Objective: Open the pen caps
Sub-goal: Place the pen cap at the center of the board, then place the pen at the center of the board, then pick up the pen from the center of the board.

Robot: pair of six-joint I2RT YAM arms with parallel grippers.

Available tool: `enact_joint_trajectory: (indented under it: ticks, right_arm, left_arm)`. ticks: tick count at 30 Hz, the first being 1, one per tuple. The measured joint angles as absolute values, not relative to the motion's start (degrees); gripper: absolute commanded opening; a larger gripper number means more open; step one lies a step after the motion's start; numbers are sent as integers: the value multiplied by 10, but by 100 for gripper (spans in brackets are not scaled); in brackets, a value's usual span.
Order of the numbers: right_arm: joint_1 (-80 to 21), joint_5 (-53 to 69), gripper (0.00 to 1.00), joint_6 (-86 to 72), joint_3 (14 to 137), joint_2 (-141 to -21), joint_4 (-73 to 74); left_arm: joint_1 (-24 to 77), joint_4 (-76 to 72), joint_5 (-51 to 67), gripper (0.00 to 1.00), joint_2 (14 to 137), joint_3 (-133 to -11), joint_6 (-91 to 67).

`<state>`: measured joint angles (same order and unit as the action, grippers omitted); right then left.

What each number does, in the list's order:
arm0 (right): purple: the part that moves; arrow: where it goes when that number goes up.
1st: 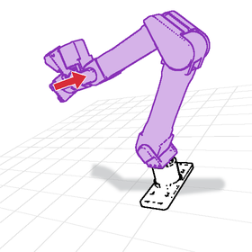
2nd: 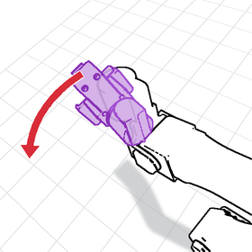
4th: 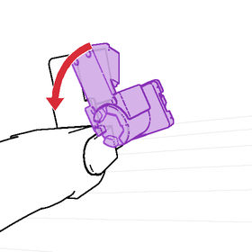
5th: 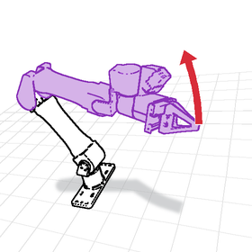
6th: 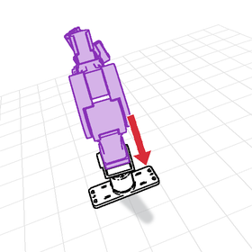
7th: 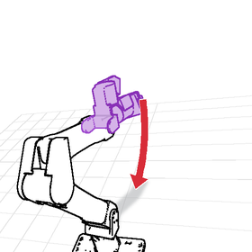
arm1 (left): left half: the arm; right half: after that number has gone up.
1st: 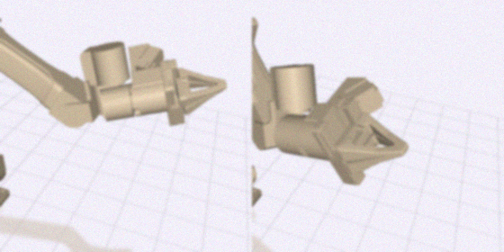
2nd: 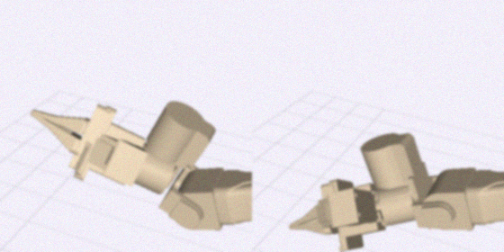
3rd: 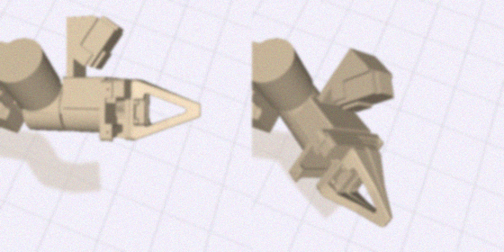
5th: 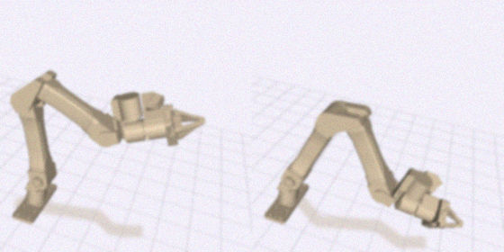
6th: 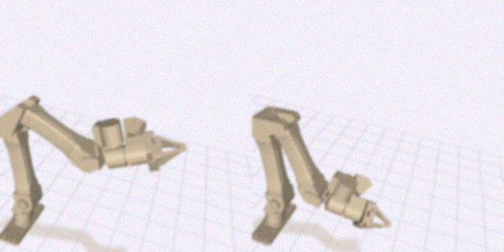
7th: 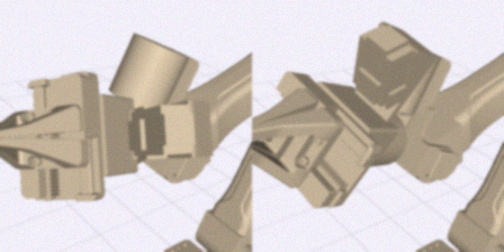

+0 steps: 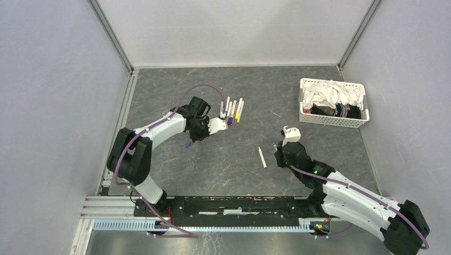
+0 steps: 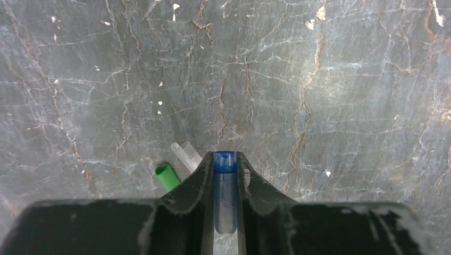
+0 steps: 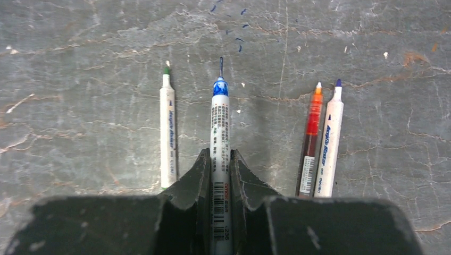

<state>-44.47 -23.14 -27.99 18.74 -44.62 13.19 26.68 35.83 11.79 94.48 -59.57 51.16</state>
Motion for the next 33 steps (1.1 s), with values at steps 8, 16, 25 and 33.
enact_joint_trajectory:
  ticks: [8,16,25,33]
  right_arm:
    - [-444,-243,21,-277,144,-469,77]
    - [-437,-230,42,-278,137,-494,64]
    - [-426,-211,47,-275,148,-498,83]
    - [-423,-206,62,-249,325,-528,155]
  left_arm:
    - [261,311,148,55,967,-587,486]
    - [259,305,156,94,966,-572,469]
    - [244,385,150,100,900,-747,396]
    - [212,396,107,100,788,-836,325]
